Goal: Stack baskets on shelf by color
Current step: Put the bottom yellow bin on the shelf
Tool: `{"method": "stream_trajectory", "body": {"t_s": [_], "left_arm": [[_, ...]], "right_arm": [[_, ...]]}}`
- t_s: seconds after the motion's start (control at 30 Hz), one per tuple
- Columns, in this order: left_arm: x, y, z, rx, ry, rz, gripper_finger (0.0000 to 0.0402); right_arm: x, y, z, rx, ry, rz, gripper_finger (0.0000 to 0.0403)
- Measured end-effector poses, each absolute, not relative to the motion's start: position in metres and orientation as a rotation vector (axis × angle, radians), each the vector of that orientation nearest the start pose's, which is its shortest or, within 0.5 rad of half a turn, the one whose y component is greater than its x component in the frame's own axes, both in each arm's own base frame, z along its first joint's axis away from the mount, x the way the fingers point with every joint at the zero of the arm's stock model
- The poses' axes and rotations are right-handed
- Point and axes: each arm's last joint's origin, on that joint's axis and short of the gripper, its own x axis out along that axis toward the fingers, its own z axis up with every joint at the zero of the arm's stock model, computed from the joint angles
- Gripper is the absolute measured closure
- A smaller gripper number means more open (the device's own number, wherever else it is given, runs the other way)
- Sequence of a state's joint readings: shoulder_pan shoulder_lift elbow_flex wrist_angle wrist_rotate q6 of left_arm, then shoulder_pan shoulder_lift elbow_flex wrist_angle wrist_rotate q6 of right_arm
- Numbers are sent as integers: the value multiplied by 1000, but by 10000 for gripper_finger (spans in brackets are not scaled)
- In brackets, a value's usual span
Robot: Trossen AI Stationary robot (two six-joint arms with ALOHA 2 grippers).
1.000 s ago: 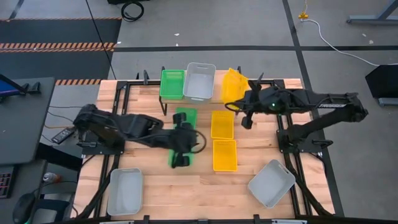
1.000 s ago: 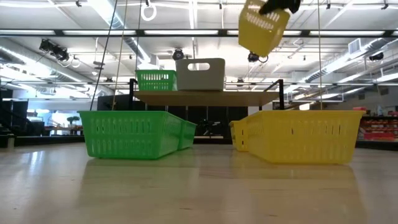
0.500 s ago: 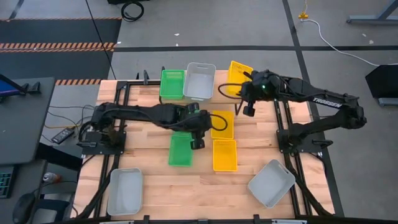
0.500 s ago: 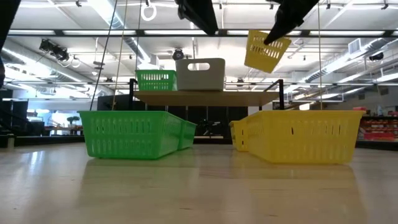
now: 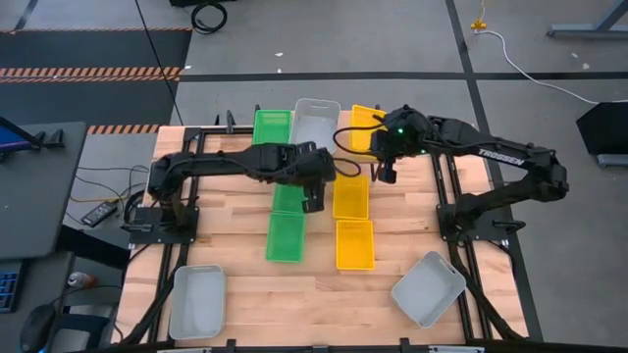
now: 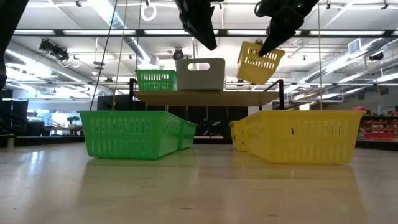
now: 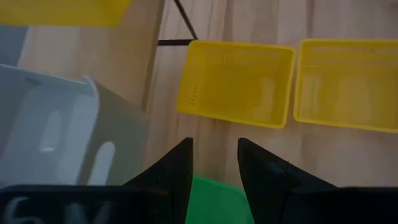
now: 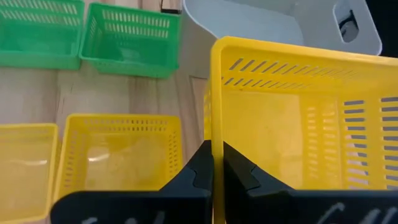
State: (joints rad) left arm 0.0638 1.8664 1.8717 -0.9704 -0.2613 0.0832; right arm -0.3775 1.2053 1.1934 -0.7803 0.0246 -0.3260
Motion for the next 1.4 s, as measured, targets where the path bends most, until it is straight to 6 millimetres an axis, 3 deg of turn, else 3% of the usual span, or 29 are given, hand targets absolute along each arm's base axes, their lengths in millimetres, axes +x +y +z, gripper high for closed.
{"method": "stream_trajectory", "body": {"t_s": [0.33, 0.9, 1.4], "left_arm": [[394, 55, 340, 148, 964, 284, 269], [400, 58, 341, 152, 914, 289, 269], [373, 57, 378, 158, 834, 333, 269]], "right_arm": [[239, -104, 320, -170, 906, -243, 388], [241, -121, 314, -129, 900, -248, 385], [236, -130, 315, -113, 893, -287, 289]]}}
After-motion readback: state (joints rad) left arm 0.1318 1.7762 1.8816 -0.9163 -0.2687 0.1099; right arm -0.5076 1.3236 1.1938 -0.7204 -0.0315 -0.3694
